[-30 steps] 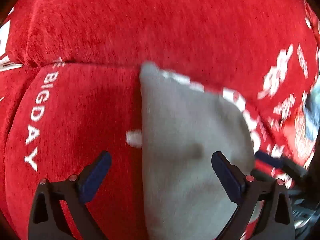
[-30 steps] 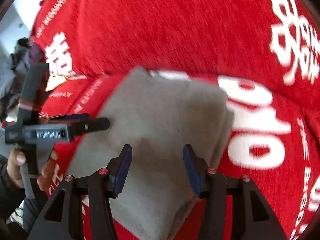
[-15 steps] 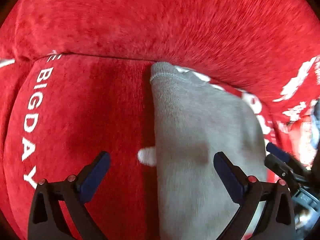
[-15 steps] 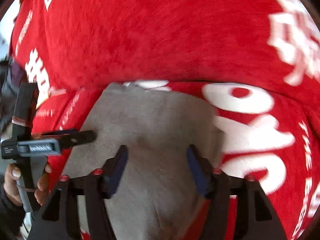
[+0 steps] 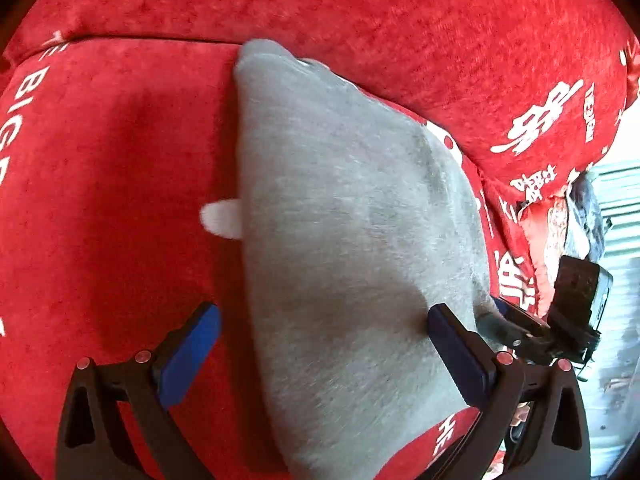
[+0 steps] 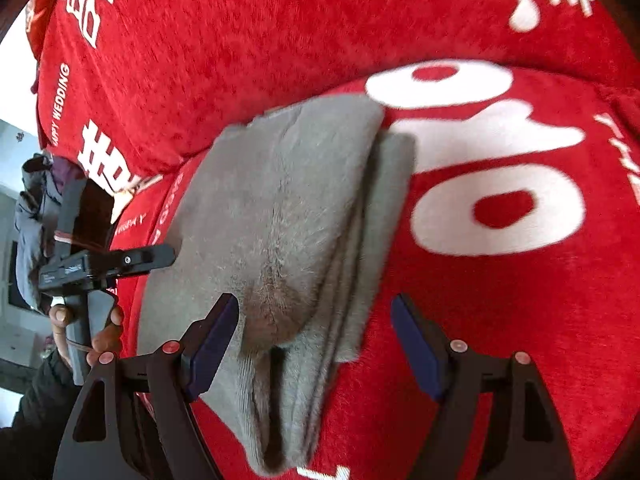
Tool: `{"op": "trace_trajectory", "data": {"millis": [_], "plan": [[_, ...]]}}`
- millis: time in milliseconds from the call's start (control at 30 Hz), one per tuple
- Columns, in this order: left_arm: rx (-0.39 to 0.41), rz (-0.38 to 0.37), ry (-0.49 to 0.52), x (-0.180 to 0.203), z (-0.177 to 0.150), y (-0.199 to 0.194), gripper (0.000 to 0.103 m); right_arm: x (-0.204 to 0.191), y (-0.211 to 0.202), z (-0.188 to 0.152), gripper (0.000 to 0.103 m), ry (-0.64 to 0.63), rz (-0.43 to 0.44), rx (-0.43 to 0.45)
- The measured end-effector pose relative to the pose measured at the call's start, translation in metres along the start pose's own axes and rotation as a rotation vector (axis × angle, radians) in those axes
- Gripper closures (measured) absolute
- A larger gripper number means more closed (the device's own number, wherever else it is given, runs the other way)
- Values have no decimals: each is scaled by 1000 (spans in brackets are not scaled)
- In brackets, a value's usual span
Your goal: Fold small clothes
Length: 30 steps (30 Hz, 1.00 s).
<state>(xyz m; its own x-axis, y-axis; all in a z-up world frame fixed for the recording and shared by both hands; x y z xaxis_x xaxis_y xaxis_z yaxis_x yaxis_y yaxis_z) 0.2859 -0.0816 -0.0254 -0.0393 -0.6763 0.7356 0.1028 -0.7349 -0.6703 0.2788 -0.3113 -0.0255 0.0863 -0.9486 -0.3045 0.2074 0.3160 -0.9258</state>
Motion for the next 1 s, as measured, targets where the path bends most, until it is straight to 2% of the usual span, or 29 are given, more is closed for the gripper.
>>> {"op": "trace_trajectory", "data": {"millis": [67, 133, 200, 233, 267, 333, 367, 400, 467, 667, 1000], "plan": [[-13, 2, 22, 6, -1, 5, 0, -2, 10, -2, 21, 3, 5, -21], [-28, 9, 52, 16, -1, 14, 0, -4, 11, 1, 16, 18, 35, 1], [-28, 55, 96, 25, 2, 22, 0, -9, 16, 5, 16, 45, 82, -9], [-24, 65, 112, 28, 1, 25, 0, -14, 18, 7, 18, 42, 75, -5], [-19, 73, 127, 31, 1, 27, 6, -21, 20, 9, 21, 18, 44, 6], [-13, 99, 172, 34, -1, 25, 20, -32, 22, 10, 42, -26, -10, 24], [-6, 94, 190, 36, -2, 20, 32, -38, 20, 10, 48, -48, -38, 39], [-3, 84, 202, 37, -3, 15, 37, -42, 16, 11, 60, -56, -47, 50], [-2, 68, 217, 39, -2, 7, 51, -46, 6, 11, 65, -64, -56, 68], [4, 80, 239, 48, -7, -3, 56, -61, -14, 5, 69, -113, -124, 105], [36, 92, 238, 51, -45, -50, 56, -92, -42, -25, 69, -130, -88, 132]]}}
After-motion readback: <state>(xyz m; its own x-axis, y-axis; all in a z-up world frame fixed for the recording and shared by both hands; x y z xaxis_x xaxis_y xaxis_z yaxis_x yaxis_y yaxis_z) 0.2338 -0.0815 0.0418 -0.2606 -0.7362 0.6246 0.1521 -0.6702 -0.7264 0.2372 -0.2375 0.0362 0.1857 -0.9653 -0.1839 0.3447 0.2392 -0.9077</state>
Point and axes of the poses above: each gripper's, at about its wrist camera, not at the fingertips, and y roughly the way its jaws point, x to its right, z to its top, the point moved 4 cm from there along y, roughly the way its jaws point, and after that the axes turned 14 degrees about -z, right-handed, at the moved point
